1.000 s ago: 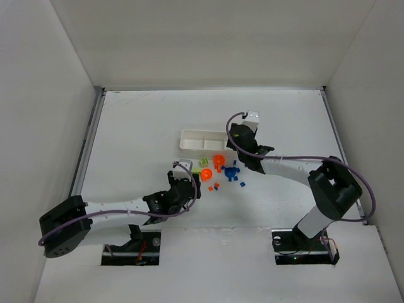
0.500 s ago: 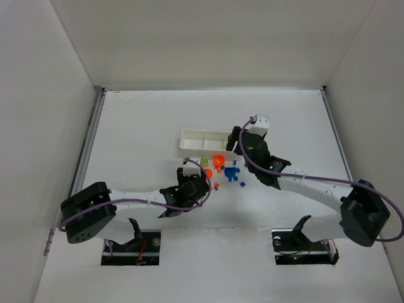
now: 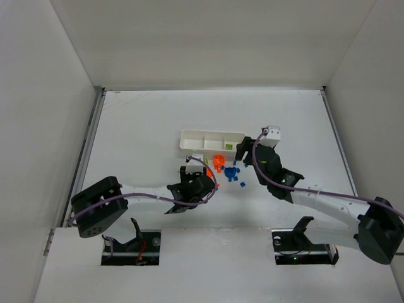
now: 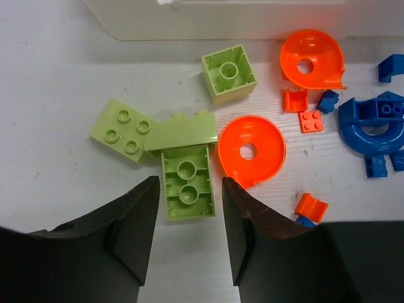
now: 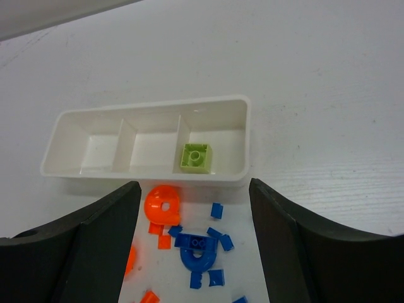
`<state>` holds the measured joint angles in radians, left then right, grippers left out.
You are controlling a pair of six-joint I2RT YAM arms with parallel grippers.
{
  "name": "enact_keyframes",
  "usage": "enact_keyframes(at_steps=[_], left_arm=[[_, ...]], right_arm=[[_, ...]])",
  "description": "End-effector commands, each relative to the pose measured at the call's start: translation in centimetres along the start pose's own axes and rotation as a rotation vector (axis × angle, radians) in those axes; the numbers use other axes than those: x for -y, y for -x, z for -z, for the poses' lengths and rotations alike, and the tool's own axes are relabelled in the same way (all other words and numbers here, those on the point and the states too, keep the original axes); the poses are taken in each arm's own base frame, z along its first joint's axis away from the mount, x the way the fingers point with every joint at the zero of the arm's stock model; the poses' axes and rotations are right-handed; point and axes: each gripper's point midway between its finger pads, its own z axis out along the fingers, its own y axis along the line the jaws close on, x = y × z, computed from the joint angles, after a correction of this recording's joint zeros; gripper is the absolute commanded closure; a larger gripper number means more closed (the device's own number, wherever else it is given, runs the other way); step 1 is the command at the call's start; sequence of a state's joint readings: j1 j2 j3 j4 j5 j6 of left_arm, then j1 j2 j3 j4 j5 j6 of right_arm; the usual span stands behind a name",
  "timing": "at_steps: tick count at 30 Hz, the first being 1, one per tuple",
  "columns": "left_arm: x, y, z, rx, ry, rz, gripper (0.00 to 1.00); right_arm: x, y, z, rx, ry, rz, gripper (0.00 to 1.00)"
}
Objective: Sort the legos into containers by color
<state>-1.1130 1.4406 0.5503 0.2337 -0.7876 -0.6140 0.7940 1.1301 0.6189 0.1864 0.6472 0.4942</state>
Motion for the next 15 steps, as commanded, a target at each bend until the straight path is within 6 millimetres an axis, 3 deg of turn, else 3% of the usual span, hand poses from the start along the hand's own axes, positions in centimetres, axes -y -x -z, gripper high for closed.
enact_keyframes(at_steps=[1, 7, 15], left_arm=[[-0.7, 1.2, 0.6, 0.06, 0.046, 0.071, 0.57], [-0.9, 0.6, 0.4, 0.04, 0.044, 0.079, 0.52], [0.1, -0.7, -0.6, -0.002, 0.043, 0.055, 0.59]], right_arm=[[-0.1, 0.1, 0.3, 0.019, 0.015, -0.025, 0.25], [-0.3, -0.3, 0.4, 0.018, 0.038, -0.037, 0.24], [-0.1, 0.0, 0.9, 0.028, 0.049, -0.047, 0.24]])
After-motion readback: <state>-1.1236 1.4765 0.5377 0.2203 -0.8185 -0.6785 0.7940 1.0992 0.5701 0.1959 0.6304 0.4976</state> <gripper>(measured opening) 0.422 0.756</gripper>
